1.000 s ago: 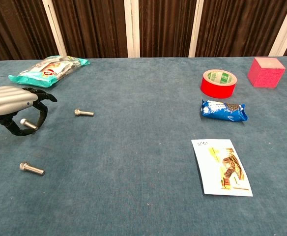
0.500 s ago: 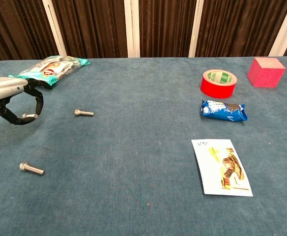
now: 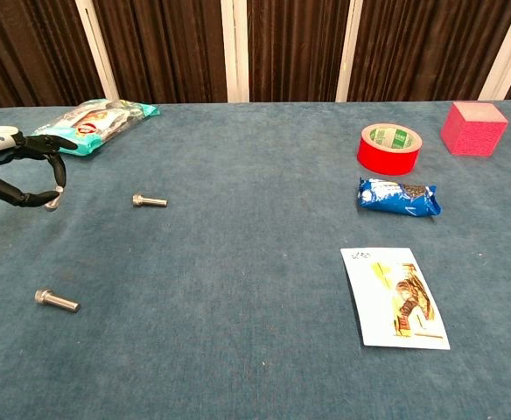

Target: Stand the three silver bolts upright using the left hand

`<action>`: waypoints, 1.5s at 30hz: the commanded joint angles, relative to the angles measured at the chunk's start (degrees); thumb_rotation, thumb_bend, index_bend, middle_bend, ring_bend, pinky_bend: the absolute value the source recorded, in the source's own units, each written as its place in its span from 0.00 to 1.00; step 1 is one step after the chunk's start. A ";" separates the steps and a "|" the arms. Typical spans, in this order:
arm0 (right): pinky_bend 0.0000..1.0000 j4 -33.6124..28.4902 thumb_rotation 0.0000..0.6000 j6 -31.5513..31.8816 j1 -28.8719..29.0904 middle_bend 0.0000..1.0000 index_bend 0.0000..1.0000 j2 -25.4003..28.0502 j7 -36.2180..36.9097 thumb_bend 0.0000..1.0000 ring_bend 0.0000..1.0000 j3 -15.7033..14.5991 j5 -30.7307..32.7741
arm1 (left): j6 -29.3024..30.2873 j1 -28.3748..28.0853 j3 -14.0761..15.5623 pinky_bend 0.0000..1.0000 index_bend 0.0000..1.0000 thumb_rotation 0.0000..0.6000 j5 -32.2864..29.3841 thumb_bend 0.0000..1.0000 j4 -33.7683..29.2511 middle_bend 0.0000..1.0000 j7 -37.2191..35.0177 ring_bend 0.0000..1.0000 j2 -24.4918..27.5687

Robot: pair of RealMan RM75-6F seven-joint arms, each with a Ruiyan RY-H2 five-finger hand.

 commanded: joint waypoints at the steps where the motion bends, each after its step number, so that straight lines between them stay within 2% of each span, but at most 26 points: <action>1: 0.00 0.13 1.00 0.52 -0.09 0.04 0.12 -0.51 0.05 0.00 0.00 0.29 0.09 | 1.49 0.90 -0.17 0.00 0.60 1.00 1.08 0.59 2.84 0.06 -5.64 0.00 -1.60; 10: 0.00 0.38 1.00 0.68 -0.14 0.04 0.12 -0.74 0.07 0.00 0.00 0.45 0.23 | 3.03 1.09 1.23 0.00 0.60 1.00 4.35 0.60 10.77 0.06 -19.67 0.00 -6.01; 18: 0.00 0.45 1.00 0.82 -0.17 0.04 0.12 -0.82 0.15 0.00 0.00 0.57 0.24 | 3.07 1.20 2.43 0.00 0.60 1.00 5.69 0.60 14.06 0.06 -27.29 0.00 -7.39; 45: 0.00 0.77 1.00 0.49 -0.08 0.04 0.12 -1.15 -0.06 0.00 0.00 0.33 -0.01 | 2.80 1.87 6.14 0.00 0.55 1.00 8.46 0.57 18.25 0.04 -38.38 0.00 -6.80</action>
